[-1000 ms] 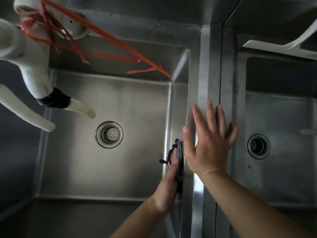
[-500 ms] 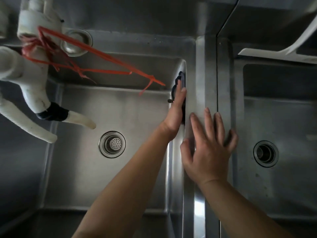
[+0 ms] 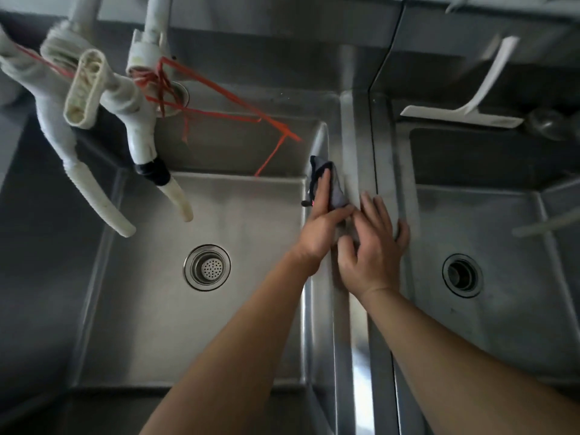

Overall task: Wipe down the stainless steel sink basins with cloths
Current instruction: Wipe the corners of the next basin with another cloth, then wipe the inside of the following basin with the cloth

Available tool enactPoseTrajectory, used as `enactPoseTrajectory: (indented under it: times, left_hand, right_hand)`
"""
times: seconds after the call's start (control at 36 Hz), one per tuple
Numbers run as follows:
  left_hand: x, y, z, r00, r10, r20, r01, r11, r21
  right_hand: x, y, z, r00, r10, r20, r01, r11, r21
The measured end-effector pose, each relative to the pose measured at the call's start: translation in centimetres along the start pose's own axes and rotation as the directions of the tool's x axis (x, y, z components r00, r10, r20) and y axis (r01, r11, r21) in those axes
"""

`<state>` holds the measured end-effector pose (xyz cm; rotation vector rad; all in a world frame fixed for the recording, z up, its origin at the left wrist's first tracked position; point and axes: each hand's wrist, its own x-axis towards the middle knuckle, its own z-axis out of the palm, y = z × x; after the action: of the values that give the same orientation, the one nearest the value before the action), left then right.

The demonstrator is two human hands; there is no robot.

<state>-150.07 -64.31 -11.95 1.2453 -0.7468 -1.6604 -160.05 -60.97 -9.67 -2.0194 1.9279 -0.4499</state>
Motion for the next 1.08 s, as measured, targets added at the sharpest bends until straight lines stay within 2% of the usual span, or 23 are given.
enactPoseTrajectory:
  times: [0.11,0.19,0.31,0.39,0.47,0.56,0.64,0.72,0.81,0.86,0.92,0.97,1.03,1.08]
  left_hand:
    - [-1.3,-0.6,-0.1,1.000,-0.008,-0.016,0.008,1.000,0.011]
    - [-3.3,-2.0,0.0,0.999,-0.002,-0.047,0.003,1.000,0.016]
    - [-7.2,-3.4,0.7,0.991,-0.038,-0.125,0.044,0.998,0.041]
    - [-10.8,-3.9,2.1,0.983,-0.061,-0.176,0.074,0.995,0.071]
    - [-13.7,-4.7,4.3,0.974,0.016,-0.228,0.043,0.967,0.251]
    - [-16.3,-5.0,6.7,0.963,0.077,-0.257,0.088,0.814,0.574]
    - [-18.8,-5.4,8.5,0.990,0.116,-0.074,-0.008,0.585,0.811]
    - [-20.5,-6.3,9.6,0.975,0.045,0.216,-0.217,0.368,0.904]
    - [-21.8,-6.9,11.2,0.852,-0.152,0.501,-0.483,0.140,0.864]
    - [-22.3,-7.2,11.6,0.773,-0.289,0.565,-0.591,-0.004,0.807]
    - [-22.5,-7.0,11.3,0.764,-0.326,0.557,-0.606,-0.065,0.793]
    - [-22.8,-6.2,10.5,0.771,-0.327,0.546,-0.598,-0.081,0.797]
    - [-23.4,-4.9,9.5,0.770,-0.293,0.567,-0.605,-0.050,0.795]
    - [-24.1,-3.8,8.2,0.798,-0.200,0.569,-0.575,0.032,0.818]
  right_hand:
    - [-0.2,0.2,-0.4,0.998,0.034,-0.046,-0.029,0.994,0.102]
    - [-2.5,1.2,-1.4,0.991,0.132,-0.009,-0.132,0.990,0.045]
    - [-11.5,3.4,-2.7,0.984,0.163,0.068,-0.163,0.987,-0.007]
    - [-20.0,3.8,-4.7,0.973,0.226,0.039,-0.228,0.971,0.074]
    - [-27.0,4.2,-6.9,0.951,0.304,0.054,-0.308,0.944,0.115]
    - [-31.2,4.7,-8.0,0.935,0.349,0.058,-0.354,0.926,0.129]
    - [-32.7,4.7,-8.5,0.893,0.447,0.056,-0.445,0.858,0.254]
    - [-32.1,3.5,-9.6,0.837,0.540,0.092,-0.528,0.751,0.396]
    - [-30.4,2.1,-11.3,0.768,0.637,0.066,-0.573,0.636,0.517]
    - [-29.4,2.0,-12.1,0.737,0.672,0.075,-0.584,0.576,0.572]
    - [-28.7,2.5,-12.6,0.726,0.680,0.103,-0.607,0.563,0.560]
    - [-28.1,3.1,-12.9,0.722,0.673,0.157,-0.645,0.574,0.505]
    - [-27.6,3.8,-12.7,0.749,0.634,0.194,-0.648,0.640,0.413]
    - [-27.2,4.4,-12.2,0.830,0.523,0.196,-0.557,0.752,0.353]
